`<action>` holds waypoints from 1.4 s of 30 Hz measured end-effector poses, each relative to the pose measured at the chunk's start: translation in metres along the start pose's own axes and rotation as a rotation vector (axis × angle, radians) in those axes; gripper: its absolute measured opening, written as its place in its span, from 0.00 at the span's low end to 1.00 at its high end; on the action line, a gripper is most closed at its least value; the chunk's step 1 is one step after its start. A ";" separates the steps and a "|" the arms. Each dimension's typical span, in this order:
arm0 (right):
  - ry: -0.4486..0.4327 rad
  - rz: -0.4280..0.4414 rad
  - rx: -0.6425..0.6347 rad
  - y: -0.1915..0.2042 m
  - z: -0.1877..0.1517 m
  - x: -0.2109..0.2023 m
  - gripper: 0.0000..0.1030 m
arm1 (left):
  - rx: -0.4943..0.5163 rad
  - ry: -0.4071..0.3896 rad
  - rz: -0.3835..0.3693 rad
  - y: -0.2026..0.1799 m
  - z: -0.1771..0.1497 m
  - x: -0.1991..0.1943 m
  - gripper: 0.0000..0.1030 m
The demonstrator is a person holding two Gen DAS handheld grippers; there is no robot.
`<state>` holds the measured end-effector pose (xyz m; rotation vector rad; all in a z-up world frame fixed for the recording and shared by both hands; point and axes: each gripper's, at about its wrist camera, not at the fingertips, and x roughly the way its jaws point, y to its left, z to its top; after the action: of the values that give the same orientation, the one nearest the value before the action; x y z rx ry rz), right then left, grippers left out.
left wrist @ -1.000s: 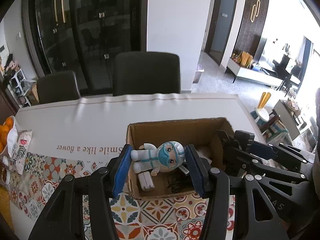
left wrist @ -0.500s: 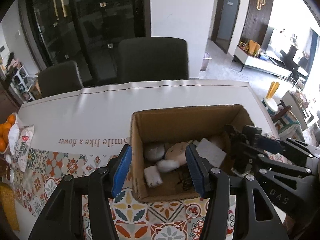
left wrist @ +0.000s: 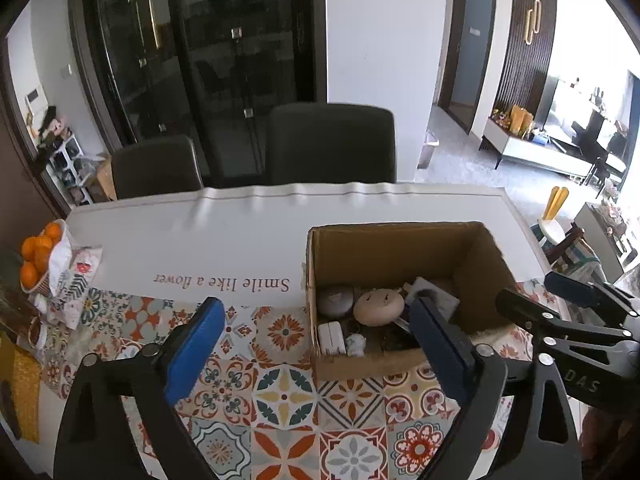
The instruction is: Organize rigid objects
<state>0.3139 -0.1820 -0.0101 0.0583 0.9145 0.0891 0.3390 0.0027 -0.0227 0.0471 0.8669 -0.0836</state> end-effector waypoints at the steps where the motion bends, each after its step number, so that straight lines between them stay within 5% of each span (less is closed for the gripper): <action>1: -0.018 -0.010 -0.005 0.001 -0.004 -0.012 0.79 | 0.008 -0.011 0.002 -0.001 -0.003 -0.008 0.98; 22: -0.183 -0.007 0.003 0.008 -0.075 -0.143 0.84 | 0.056 -0.193 0.065 -0.009 -0.061 -0.137 1.00; 42: -0.241 0.011 -0.006 0.016 -0.093 -0.174 0.84 | 0.051 -0.262 0.037 -0.010 -0.084 -0.186 1.00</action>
<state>0.1339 -0.1824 0.0719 0.0671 0.6730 0.0925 0.1543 0.0090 0.0653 0.0980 0.6013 -0.0757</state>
